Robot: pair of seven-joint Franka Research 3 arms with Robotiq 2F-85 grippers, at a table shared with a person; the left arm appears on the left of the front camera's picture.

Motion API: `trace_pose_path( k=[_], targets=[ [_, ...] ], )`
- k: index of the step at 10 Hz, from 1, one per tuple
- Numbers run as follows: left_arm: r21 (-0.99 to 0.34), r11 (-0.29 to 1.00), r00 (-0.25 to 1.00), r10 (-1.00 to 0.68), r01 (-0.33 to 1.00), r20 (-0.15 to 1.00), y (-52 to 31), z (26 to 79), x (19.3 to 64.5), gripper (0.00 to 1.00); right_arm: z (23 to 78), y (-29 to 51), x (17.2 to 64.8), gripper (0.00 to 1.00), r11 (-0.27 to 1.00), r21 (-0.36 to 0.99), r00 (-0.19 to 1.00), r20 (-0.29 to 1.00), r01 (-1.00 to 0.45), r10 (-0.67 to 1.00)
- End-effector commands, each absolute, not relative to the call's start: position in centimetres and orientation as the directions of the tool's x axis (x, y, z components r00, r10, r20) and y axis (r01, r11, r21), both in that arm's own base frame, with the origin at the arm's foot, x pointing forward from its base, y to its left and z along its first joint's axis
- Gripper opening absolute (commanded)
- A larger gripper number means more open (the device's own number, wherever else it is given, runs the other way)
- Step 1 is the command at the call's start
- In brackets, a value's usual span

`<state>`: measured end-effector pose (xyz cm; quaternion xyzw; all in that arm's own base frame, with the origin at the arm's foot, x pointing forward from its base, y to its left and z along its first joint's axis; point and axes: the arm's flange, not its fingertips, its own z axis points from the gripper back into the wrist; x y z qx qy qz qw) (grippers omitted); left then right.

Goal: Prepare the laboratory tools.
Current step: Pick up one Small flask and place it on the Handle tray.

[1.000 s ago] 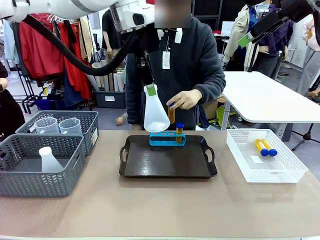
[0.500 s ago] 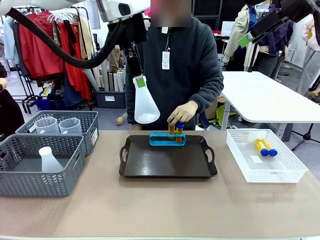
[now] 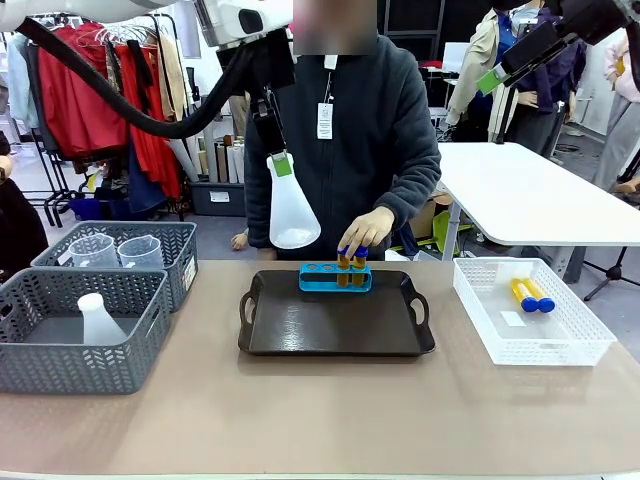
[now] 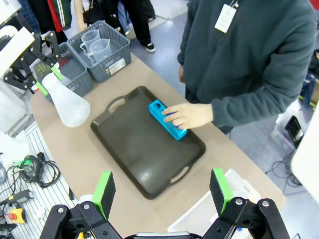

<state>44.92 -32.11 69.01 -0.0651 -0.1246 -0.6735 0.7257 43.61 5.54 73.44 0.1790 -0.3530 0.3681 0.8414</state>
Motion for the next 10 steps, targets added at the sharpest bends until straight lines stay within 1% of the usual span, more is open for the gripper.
trace_pose_path(
  k=[1, 5, 6, 8, 10],
  targets=[
    [0.079, 0.085, 0.060, -0.961, 0.993, 0.270, -32.0, 69.3, 44.7, 0.00, 73.5, 5.5, 43.5, 1.00, 0.663, 0.039, 0.476, 0.727, -0.748, 0.495],
    [0.074, 0.084, 0.062, -0.961, 0.994, 0.269, -32.1, 69.0, 44.9, 0.00, 73.5, 5.5, 43.5, 1.00, 0.663, 0.039, 0.476, 0.727, -0.748, 0.495],
    [0.067, 0.006, -0.012, -0.967, 0.998, 0.256, -33.7, 68.3, 45.3, 0.00, 73.5, 5.5, 43.5, 1.00, 0.663, 0.039, 0.476, 0.727, -0.748, 0.495],
    [0.081, -0.065, -0.084, -0.963, 0.995, 0.257, -36.1, 66.6, 47.6, 0.00, 73.5, 5.5, 43.5, 1.00, 0.663, 0.039, 0.476, 0.727, -0.748, 0.495],
    [0.109, -0.089, -0.113, -0.963, 0.990, 0.246, -39.1, 64.5, 48.7, 0.00, 73.5, 5.5, 43.5, 1.00, 0.663, 0.039, 0.476, 0.727, -0.748, 0.495]
  ],
)
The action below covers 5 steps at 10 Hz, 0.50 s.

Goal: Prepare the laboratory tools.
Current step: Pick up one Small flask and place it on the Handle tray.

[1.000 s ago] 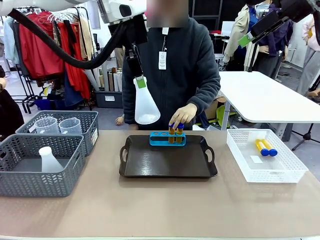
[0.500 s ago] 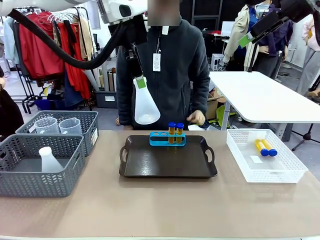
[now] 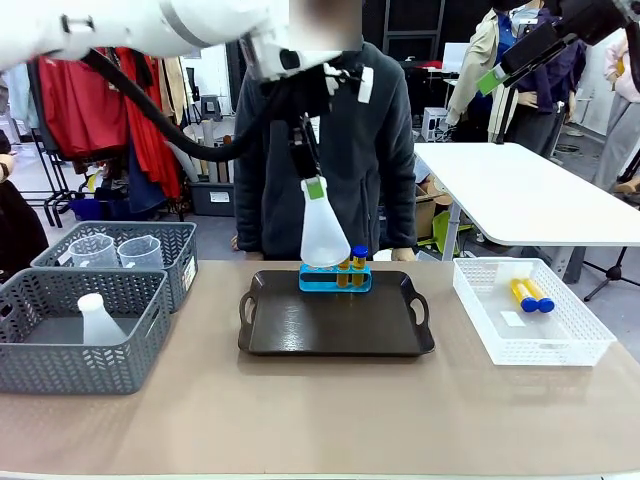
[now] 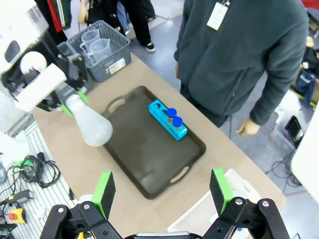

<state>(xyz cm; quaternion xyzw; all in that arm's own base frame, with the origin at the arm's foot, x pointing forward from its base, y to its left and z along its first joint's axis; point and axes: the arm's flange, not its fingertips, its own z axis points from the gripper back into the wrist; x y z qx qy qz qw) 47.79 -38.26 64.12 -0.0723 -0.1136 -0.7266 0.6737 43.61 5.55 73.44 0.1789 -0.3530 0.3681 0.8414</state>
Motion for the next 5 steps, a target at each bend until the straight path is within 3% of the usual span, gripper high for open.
trace_pose_path(
  k=[1, 5],
  targets=[
    [0.115, -0.125, -0.148, -0.964, 0.985, 0.220, -40.1, 62.8, 49.6, 0.00, 73.5, 5.5, 43.5, 1.00, 0.663, 0.039, 0.476, 0.727, -0.748, 0.495],
    [0.115, -0.226, -0.244, -0.955, 0.967, 0.169, -45.2, 56.2, 51.9, 0.00, 73.5, 5.5, 43.5, 1.00, 0.663, 0.039, 0.476, 0.727, -0.748, 0.495]
  ],
)
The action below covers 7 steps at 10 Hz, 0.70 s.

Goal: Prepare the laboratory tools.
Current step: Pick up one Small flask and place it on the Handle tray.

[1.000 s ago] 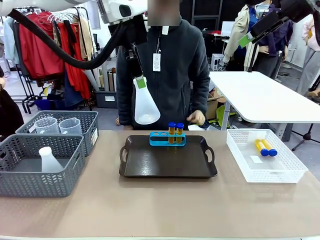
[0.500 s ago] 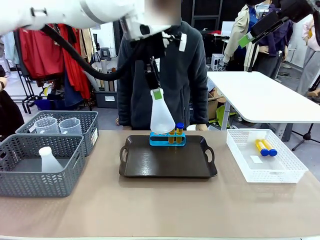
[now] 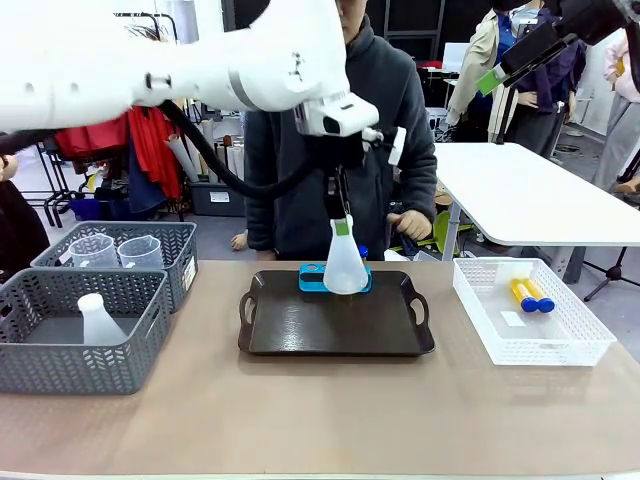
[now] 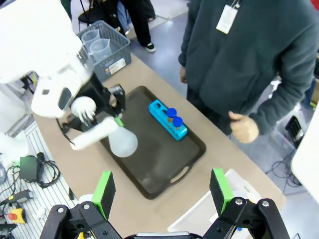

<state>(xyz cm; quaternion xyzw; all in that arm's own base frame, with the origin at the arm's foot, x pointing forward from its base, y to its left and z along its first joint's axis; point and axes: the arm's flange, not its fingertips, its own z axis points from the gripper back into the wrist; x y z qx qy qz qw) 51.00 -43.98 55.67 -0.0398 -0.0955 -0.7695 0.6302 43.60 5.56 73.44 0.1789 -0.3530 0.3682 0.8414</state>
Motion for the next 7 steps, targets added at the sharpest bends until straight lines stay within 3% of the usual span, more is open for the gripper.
trace_pose_path(
  k=[1, 4, 6, 7],
  targets=[
    [0.122, -0.239, -0.258, -0.952, 0.963, 0.167, -45.8, 55.3, 52.0, 0.00, 73.5, 5.5, 43.5, 1.00, 0.663, 0.039, 0.476, 0.727, -0.748, 0.495],
    [0.110, -0.261, -0.274, -0.953, 0.959, 0.126, -48.5, 51.7, 53.1, 0.00, 73.5, 5.5, 43.5, 1.00, 0.663, 0.039, 0.476, 0.727, -0.748, 0.495],
    [0.100, -0.286, -0.301, -0.932, 0.953, 0.201, -48.5, 51.5, 53.5, 0.00, 73.5, 5.5, 43.5, 1.00, 0.663, 0.039, 0.476, 0.727, -0.748, 0.495],
    [0.100, -0.256, -0.269, -0.952, 0.962, 0.145, -48.2, 50.1, 52.4, 0.00, 73.5, 5.5, 43.5, 1.00, 0.663, 0.039, 0.476, 0.727, -0.748, 0.495]
  ],
)
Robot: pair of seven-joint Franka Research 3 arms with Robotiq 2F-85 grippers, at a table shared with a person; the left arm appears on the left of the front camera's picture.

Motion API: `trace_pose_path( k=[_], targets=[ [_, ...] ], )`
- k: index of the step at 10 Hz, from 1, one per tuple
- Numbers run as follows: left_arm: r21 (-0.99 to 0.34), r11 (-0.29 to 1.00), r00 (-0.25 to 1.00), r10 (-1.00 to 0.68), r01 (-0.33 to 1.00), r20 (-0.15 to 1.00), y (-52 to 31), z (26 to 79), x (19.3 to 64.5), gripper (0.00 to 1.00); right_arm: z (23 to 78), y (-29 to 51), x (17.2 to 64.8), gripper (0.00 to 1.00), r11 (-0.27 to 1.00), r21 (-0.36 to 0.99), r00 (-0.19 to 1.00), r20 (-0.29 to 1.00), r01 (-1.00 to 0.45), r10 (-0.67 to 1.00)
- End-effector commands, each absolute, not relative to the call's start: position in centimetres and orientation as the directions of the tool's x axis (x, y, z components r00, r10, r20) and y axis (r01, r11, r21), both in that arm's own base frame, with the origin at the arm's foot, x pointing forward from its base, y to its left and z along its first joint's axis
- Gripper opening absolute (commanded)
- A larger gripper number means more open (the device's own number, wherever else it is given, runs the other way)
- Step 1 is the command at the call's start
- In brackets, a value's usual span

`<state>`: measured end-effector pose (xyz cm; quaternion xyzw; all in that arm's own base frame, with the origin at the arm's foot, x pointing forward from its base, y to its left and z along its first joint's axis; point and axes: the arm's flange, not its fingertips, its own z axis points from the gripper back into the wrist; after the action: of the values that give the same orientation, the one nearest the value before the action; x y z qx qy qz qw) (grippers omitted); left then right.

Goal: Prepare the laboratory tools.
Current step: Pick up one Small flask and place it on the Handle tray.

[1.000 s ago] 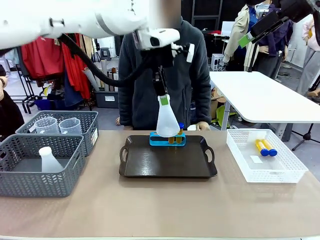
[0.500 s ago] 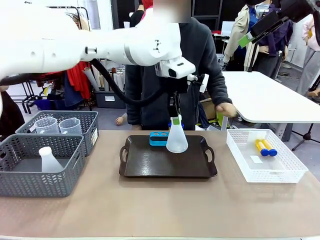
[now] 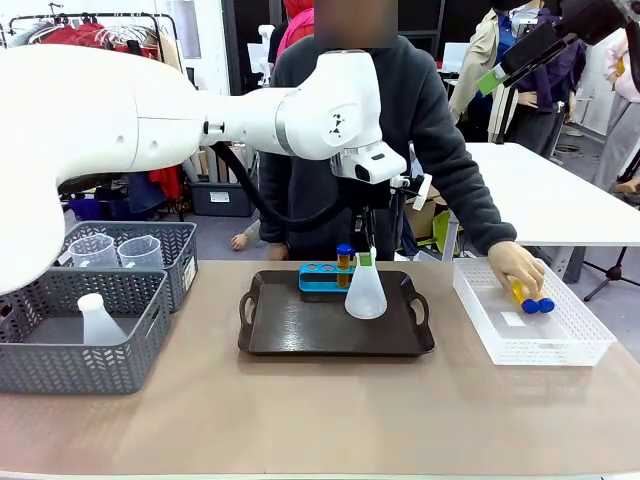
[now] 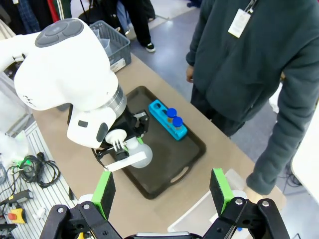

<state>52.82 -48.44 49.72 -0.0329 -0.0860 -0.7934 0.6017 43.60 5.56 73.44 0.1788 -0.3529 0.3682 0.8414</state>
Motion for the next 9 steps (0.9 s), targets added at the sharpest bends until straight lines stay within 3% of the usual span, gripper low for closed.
trace_pose_path(
  k=[1, 2, 3, 4, 9],
  targets=[
    [0.100, -0.256, -0.269, -0.952, 0.962, 0.145, -48.2, 50.1, 52.4, 0.00, 73.5, 5.5, 43.5, 1.00, 0.663, 0.039, 0.476, 0.727, -0.748, 0.495],
    [0.097, -0.261, -0.274, -0.949, 0.960, 0.156, -48.4, 49.7, 52.8, 0.00, 73.5, 5.5, 43.5, 1.00, 0.663, 0.039, 0.476, 0.727, -0.748, 0.495],
    [0.182, -0.139, -0.167, -0.975, 0.973, 0.147, -47.6, 50.3, 52.1, 0.00, 73.5, 5.5, 43.5, 1.00, 0.663, 0.039, 0.476, 0.727, -0.748, 0.495],
    [0.226, -0.115, -0.143, -0.983, 0.967, 0.114, -48.1, 49.4, 52.6, 0.00, 73.5, 5.5, 43.5, 1.00, 0.663, 0.039, 0.476, 0.727, -0.748, 0.495],
    [0.226, -0.148, -0.167, -0.983, 0.963, 0.070, -49.8, 46.2, 54.7, 0.00, 73.5, 5.5, 43.5, 1.00, 0.663, 0.039, 0.476, 0.727, -0.748, 0.495]
  ],
)
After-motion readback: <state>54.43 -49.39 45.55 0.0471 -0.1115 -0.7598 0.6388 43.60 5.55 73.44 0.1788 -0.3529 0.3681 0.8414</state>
